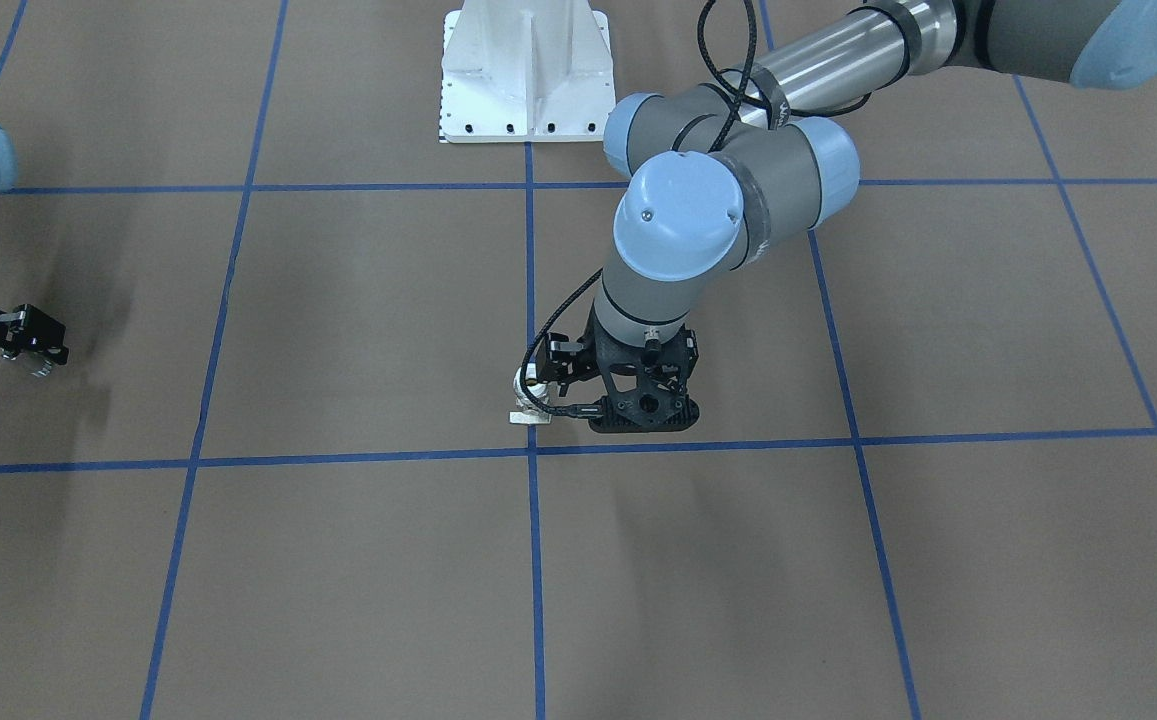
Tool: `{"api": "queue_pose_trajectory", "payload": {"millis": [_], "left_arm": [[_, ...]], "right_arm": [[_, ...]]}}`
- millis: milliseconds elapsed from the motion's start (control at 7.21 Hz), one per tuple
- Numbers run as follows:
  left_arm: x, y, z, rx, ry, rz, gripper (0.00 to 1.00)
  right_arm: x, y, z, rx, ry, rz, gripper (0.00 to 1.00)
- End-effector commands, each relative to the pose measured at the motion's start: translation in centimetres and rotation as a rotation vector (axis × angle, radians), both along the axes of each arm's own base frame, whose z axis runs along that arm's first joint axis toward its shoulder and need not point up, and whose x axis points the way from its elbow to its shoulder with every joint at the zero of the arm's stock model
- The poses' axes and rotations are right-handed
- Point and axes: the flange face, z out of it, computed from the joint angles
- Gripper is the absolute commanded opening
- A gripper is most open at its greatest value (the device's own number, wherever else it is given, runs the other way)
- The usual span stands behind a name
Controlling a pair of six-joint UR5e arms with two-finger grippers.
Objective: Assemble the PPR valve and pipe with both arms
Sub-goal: 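Lower the right gripper onto the chrome elbow fitting and grasp it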
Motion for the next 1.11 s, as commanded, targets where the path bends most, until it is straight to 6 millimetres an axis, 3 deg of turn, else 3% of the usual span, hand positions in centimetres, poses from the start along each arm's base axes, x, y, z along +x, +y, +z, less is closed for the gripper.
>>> {"api": "queue_pose_trajectory", "payload": {"millis": [0, 139, 971], "left_arm": [[-0.04, 0.04, 0.22, 0.000, 0.000, 0.000, 1.00], [-0.04, 0.04, 0.34, -0.001, -0.001, 0.000, 1.00], [-0.10, 0.10, 0.97, -0.004, -0.004, -0.001, 1.00]], "right_arm": [[-0.07, 0.02, -0.11, 0.000, -0.003, -0.003, 0.66], [-0.04, 0.07, -0.11, 0.000, -0.003, -0.003, 0.63], [-0.05, 0.06, -0.50, 0.007, -0.007, -0.003, 0.62]]}}
